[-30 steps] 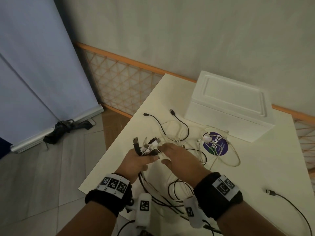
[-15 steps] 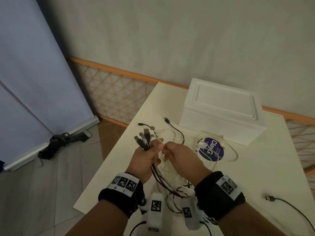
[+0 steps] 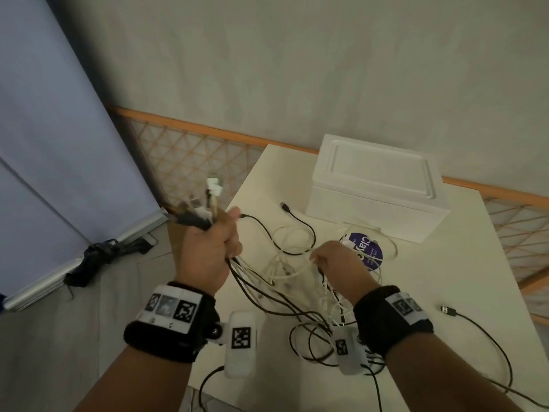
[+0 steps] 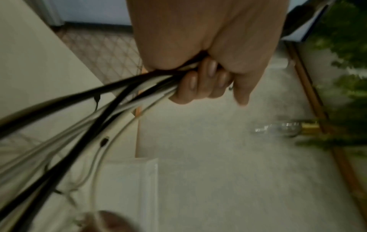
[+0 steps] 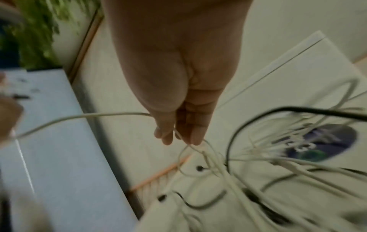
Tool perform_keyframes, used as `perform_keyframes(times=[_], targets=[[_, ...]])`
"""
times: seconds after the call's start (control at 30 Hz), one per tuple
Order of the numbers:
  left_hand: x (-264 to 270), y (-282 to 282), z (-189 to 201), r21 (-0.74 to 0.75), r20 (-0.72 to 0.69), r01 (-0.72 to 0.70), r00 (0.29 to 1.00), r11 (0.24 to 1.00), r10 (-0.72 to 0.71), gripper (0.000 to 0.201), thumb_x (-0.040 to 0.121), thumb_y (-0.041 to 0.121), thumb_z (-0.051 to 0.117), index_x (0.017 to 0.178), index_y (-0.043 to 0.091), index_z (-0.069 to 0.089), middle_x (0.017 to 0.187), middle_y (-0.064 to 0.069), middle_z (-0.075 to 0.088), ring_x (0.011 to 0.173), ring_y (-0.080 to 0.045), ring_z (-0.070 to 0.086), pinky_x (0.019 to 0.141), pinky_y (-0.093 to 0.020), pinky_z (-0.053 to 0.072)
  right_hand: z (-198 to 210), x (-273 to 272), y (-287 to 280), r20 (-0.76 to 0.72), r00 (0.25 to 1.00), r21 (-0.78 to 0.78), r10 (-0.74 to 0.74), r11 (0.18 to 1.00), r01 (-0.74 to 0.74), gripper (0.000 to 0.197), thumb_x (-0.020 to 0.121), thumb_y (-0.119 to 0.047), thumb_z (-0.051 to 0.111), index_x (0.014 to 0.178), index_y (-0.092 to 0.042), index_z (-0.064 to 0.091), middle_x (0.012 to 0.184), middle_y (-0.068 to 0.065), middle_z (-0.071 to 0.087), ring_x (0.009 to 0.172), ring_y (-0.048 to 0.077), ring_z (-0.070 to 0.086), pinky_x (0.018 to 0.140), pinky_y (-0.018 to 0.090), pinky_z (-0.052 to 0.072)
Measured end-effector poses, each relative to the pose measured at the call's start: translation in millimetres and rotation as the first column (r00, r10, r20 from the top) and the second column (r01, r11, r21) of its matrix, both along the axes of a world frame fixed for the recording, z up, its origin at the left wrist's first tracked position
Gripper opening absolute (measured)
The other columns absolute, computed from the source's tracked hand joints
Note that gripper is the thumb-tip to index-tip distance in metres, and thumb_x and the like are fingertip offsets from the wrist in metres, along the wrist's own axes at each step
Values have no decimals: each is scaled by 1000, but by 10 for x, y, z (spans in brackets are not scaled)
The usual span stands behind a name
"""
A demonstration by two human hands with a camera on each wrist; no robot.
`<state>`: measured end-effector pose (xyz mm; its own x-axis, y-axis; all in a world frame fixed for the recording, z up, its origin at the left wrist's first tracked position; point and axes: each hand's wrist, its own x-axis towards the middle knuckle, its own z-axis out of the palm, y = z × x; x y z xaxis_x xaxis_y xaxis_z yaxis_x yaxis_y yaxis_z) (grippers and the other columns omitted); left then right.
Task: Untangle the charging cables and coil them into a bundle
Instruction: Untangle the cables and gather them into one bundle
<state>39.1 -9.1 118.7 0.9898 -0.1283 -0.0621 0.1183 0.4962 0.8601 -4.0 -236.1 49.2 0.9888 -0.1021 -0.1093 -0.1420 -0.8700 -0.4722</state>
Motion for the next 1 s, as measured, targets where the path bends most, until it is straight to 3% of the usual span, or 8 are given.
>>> perform_keyframes(times=[0.17, 0.3, 0.5, 0.63, 0.7, 0.8, 0.93, 1.0], targets=[[-76, -316, -250, 515, -76, 254, 965, 818, -252, 15, 77, 7, 75, 91, 12, 71, 74, 9, 69, 50, -7, 48, 45, -23, 33, 780, -87, 248, 321, 944, 289, -80, 957, -17, 19, 88, -6, 56, 89, -14, 72, 74, -15, 64, 67, -3, 58, 70, 11, 44], [-120, -608, -150, 632, 22, 237, 946, 737, -323, 15, 75, 17, 79, 66, 22, 68, 64, 9, 64, 63, -8, 56, 66, -26, 47, 1004, -178, 424, 431, 897, 372, -97, 925, -78, 24, 83, 3, 56, 90, -14, 70, 76, -23, 58, 72, -18, 56, 66, 0, 39], [-132, -641, 63, 475, 42, 194, 969, 858, -243, 18, 79, 23, 76, 78, 6, 72, 55, 4, 60, 41, -8, 41, 49, -22, 32, 730, -316, 357, 341, 841, 818, -419, 573, -46, 33, 74, -5, 60, 96, -27, 50, 94, -5, 58, 78, 21, 61, 64, 30, 51], [-220, -769, 226, 249, 10, 307, 948, 919, -319, 12, 86, 18, 67, 81, 7, 71, 80, -7, 72, 40, -11, 45, 45, -19, 37, 553, -323, 406, 163, 986, 307, 45, 947, -94, 8, 87, -9, 58, 94, -8, 63, 92, 10, 65, 81, 23, 60, 64, 19, 39], [-235, -815, 257, 211, 37, 341, 934, 916, -356, 8, 88, 13, 64, 84, 8, 69, 82, -6, 72, 35, -5, 36, 39, -16, 32, 557, -316, 380, 144, 986, 220, 82, 969, -113, 17, 90, -8, 53, 76, -9, 63, 80, 7, 62, 72, 18, 55, 62, 22, 36], [-136, -775, 135, 225, 36, 357, 927, 907, -374, 9, 84, 6, 68, 87, 12, 73, 83, -2, 72, 44, -6, 46, 40, -18, 33, 707, -250, 264, 152, 983, 509, -99, 861, 7, 18, 93, -6, 51, 84, -5, 66, 77, 1, 64, 66, 8, 59, 69, 23, 49], [-71, -799, -185, 582, -35, 357, 909, 731, -416, 11, 74, 16, 79, 75, 17, 68, 58, 2, 53, 51, -14, 38, 49, -26, 31, 1114, -157, 175, 262, 908, 858, -328, 509, -64, 12, 80, -9, 58, 71, -14, 65, 69, 9, 62, 65, 24, 58, 62, 36, 50], [-75, -865, -319, 604, -106, 404, 895, 687, -433, 17, 80, 20, 75, 70, 18, 63, 48, 7, 42, 46, -13, 30, 47, -27, 27, 1213, -152, 84, 325, 893, 824, -312, 557, -105, 11, 79, -12, 55, 75, -14, 66, 69, 8, 61, 66, 20, 59, 62, 34, 50]])
